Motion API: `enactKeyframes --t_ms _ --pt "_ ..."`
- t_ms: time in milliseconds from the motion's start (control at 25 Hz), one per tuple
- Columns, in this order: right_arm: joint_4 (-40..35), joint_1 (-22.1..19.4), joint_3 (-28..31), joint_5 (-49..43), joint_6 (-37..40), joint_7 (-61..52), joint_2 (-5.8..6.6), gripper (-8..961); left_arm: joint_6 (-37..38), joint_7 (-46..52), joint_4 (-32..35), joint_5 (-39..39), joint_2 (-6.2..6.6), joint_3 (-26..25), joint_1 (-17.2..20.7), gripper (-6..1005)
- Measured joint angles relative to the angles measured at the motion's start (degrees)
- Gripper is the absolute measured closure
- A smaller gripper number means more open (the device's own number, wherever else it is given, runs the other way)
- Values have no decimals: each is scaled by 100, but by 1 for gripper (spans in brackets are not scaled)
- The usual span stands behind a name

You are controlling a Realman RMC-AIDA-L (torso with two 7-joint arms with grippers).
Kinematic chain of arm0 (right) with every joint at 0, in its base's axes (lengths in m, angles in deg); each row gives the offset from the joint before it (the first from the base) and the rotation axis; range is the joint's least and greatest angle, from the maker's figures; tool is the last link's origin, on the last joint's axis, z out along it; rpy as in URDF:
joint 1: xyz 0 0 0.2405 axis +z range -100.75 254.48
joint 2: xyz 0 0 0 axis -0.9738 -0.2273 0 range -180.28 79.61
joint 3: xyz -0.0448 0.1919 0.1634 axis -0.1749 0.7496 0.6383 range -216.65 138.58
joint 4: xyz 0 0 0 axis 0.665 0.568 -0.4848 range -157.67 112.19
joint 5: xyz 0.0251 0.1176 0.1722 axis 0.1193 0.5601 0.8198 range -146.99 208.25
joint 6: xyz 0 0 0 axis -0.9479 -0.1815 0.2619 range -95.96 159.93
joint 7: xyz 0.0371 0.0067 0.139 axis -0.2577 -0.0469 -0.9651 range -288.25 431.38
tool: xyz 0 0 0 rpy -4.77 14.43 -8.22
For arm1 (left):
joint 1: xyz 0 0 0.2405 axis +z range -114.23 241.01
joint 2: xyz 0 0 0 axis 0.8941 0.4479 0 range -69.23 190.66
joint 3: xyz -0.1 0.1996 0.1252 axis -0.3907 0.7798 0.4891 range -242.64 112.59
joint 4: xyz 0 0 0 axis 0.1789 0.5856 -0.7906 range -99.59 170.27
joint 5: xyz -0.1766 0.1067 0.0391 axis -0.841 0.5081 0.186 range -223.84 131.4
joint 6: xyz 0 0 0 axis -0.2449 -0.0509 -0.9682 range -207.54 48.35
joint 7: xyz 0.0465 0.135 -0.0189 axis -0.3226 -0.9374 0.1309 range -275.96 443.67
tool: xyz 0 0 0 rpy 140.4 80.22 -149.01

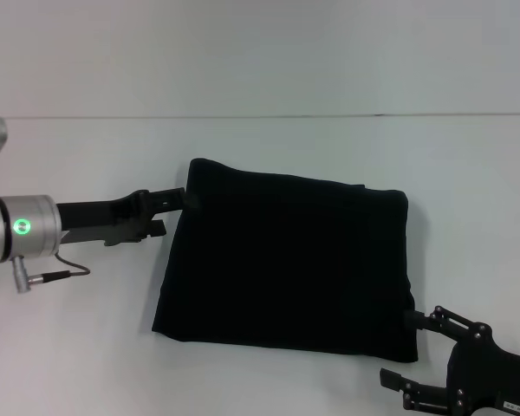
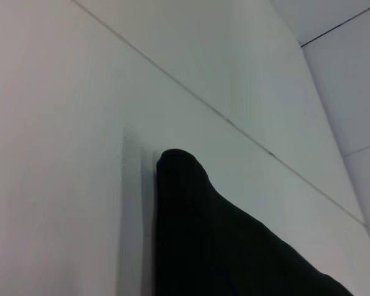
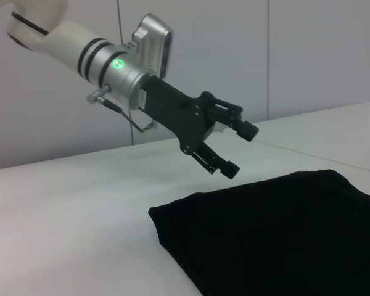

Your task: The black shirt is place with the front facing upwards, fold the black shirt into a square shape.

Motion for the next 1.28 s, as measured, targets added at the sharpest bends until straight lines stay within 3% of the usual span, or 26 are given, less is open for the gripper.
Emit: enactKeyframes --t_ms 280,880,1120,1280 --pt "1 8 5 5 -29 -15 -2 28 -757 10 -67 4 -94 273 -108 62" --pt "1 59 15 9 7 -69 7 28 -1012 -63 -188 -4 -296 521 -299 66" --pt "1 64 13 13 18 -98 7 29 -1103 -66 -148 -24 -309 580 -248 69" --pt "1 64 13 14 26 -99 7 29 -1124 -50 -131 -57 -291 526 -223 138"
